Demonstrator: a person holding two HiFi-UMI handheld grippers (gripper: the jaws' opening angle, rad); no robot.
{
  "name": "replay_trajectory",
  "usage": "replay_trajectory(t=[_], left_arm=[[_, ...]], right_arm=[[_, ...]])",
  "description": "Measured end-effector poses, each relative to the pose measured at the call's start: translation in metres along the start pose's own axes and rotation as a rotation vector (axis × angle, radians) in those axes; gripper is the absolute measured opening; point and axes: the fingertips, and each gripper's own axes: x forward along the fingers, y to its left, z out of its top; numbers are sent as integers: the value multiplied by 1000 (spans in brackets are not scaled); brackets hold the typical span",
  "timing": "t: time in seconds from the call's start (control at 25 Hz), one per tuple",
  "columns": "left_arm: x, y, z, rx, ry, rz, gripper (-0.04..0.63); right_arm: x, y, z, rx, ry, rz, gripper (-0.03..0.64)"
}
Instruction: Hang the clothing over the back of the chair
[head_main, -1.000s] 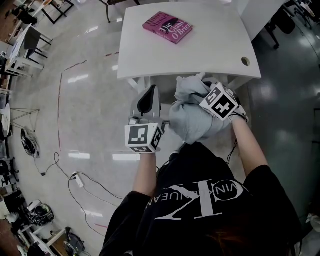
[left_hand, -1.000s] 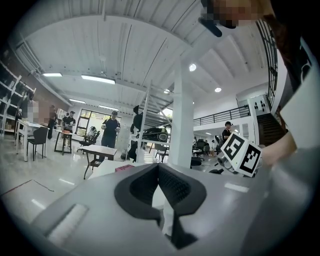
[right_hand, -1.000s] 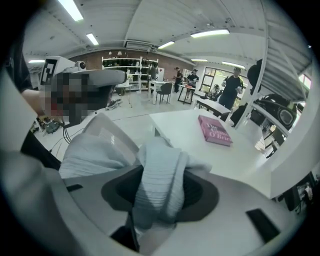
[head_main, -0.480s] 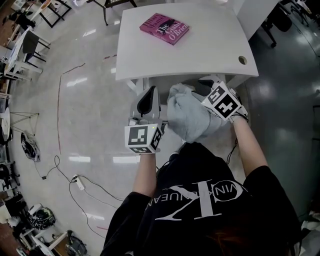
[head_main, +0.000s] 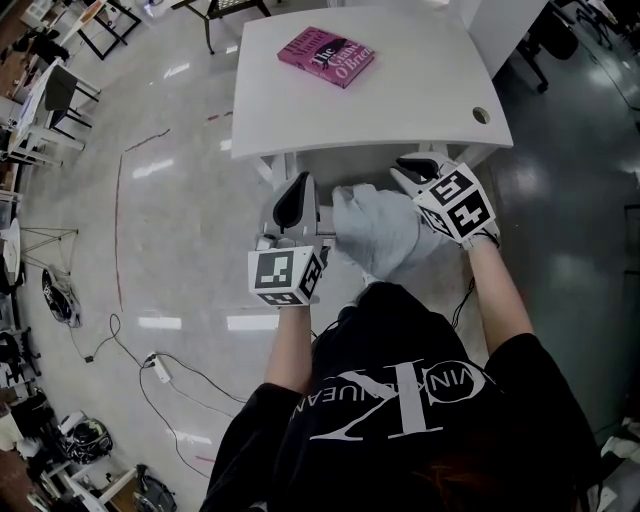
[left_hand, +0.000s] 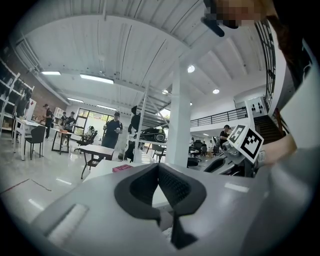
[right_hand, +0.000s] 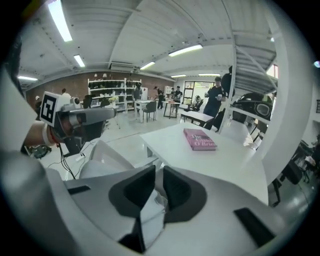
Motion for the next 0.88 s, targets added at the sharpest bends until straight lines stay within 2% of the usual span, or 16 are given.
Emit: replay_trajectory(t=[0.2,0.36,0.48,0.88], left_arm=[[-12,-9,2,5,1,-14,11],[-28,-12,5,9,2,-23,11],[-43,-15,3,6,7,-23,11],[-85,-40,-18,10,45,-53,11]], right_arm=[[-25,0,3,76,-82,-56,26],[-55,0,8,169,-210,-144,14],[-78,7,3,230,-295,-176,14],[-132,41,-28,267,-435,-279,14]])
